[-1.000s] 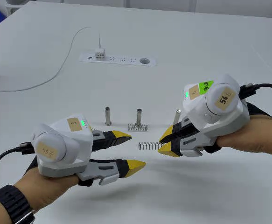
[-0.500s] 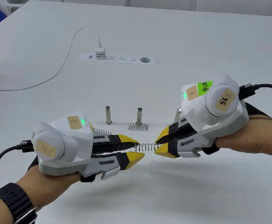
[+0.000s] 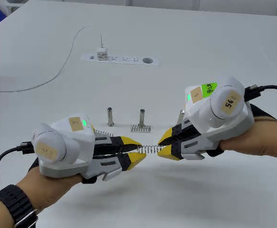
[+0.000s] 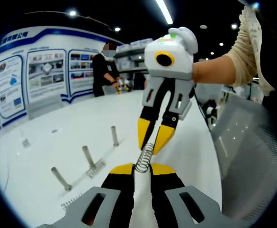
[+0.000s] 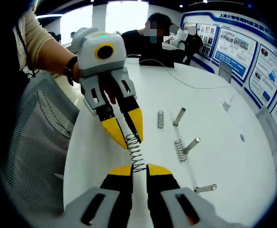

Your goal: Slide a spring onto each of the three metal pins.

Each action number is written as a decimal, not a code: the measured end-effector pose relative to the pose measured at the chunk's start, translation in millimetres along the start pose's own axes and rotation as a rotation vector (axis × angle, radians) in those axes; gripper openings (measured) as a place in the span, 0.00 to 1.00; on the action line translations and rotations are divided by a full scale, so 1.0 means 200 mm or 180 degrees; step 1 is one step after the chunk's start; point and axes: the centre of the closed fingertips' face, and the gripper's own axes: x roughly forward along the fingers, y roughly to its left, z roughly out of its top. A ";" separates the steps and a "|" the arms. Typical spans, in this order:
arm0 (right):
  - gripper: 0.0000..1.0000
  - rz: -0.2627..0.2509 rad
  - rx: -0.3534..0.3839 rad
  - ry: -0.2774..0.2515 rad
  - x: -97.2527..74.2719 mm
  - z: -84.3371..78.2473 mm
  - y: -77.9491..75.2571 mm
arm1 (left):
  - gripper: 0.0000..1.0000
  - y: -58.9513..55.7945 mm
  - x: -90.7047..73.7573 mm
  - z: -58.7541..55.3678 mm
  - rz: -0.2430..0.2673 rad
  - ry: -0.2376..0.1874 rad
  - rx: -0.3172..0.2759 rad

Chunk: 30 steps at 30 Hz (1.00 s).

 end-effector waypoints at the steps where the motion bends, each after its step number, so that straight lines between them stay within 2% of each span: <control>1: 0.11 -0.0004 -0.0006 0.0001 0.00 0.00 0.00 | 0.12 0.00 0.00 0.00 -0.0001 -0.0006 -0.0003; 9: 0.11 -0.0019 0.0020 -0.0026 0.00 -0.01 -0.01 | 0.12 0.00 0.00 0.04 -0.0013 -0.0090 -0.0044; 12: 0.11 -0.0020 0.0042 -0.0049 0.00 -0.01 -0.01 | 0.12 0.00 -0.01 0.08 -0.0026 -0.0200 -0.0140; 17: 0.11 -0.0039 0.0085 -0.0089 0.00 0.00 -0.02 | 0.12 0.00 0.00 0.13 -0.0018 -0.0300 -0.0182; 30: 0.11 -0.0041 0.0269 -0.0236 0.00 0.03 -0.02 | 0.11 0.00 0.02 0.24 -0.0025 -0.0473 -0.0191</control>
